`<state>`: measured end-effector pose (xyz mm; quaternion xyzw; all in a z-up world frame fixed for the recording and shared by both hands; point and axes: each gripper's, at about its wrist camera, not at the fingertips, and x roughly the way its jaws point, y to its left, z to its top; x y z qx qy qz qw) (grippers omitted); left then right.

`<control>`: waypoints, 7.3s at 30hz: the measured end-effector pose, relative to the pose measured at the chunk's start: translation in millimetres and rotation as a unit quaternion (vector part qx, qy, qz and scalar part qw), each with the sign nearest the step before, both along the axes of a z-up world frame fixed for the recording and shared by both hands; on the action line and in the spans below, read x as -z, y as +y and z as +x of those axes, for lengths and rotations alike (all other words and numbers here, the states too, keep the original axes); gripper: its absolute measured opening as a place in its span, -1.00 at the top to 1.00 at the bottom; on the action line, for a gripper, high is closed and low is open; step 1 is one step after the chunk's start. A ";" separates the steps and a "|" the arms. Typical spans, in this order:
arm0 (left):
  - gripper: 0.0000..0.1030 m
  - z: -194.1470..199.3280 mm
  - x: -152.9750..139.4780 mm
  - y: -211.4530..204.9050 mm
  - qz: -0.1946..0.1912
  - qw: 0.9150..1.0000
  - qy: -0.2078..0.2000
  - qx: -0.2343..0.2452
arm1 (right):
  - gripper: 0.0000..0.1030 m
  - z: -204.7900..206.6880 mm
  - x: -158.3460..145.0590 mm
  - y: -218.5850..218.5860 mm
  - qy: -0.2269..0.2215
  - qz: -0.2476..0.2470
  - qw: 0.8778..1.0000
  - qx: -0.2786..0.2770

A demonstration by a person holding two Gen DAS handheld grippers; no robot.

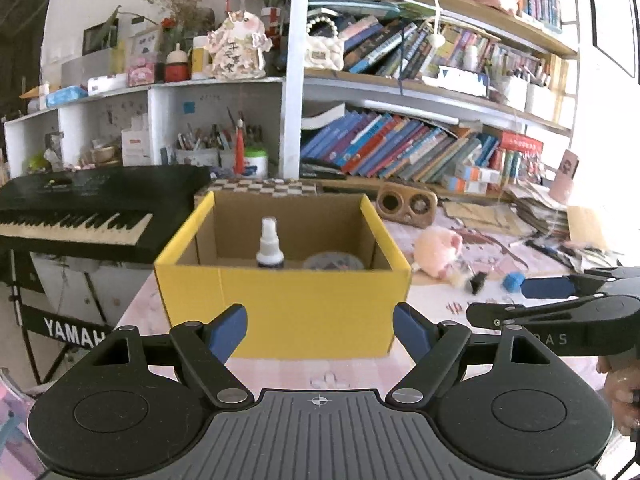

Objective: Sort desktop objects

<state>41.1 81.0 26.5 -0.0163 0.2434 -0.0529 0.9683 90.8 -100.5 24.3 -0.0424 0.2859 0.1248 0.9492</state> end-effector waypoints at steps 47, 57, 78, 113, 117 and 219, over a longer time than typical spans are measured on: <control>-0.76 5.6 31.2 -112.5 0.011 0.986 0.059 0.154 | -0.61 -68.0 34.9 -87.4 0.068 0.011 0.989 0.127; -0.76 43.1 31.8 -156.4 0.017 0.983 0.067 0.171 | -0.61 -28.3 36.9 -130.8 0.085 0.013 0.987 0.135; -0.76 124.5 43.9 -230.5 0.016 0.991 0.092 0.093 | -0.57 76.5 50.5 -224.5 0.097 0.033 0.990 0.101; -0.20 222.5 91.4 -279.2 0.015 0.988 0.154 0.000 | 0.27 159.7 84.8 -265.8 0.117 0.026 0.993 0.020; -0.19 236.0 99.2 -283.4 0.007 0.984 0.170 -0.042 | 0.27 153.5 80.8 -276.5 0.124 0.034 0.991 0.030; 0.56 -27.4 29.4 -8.1 -0.034 0.996 0.070 0.049 | 0.30 -48.3 34.7 -0.7 0.110 0.036 0.993 -0.037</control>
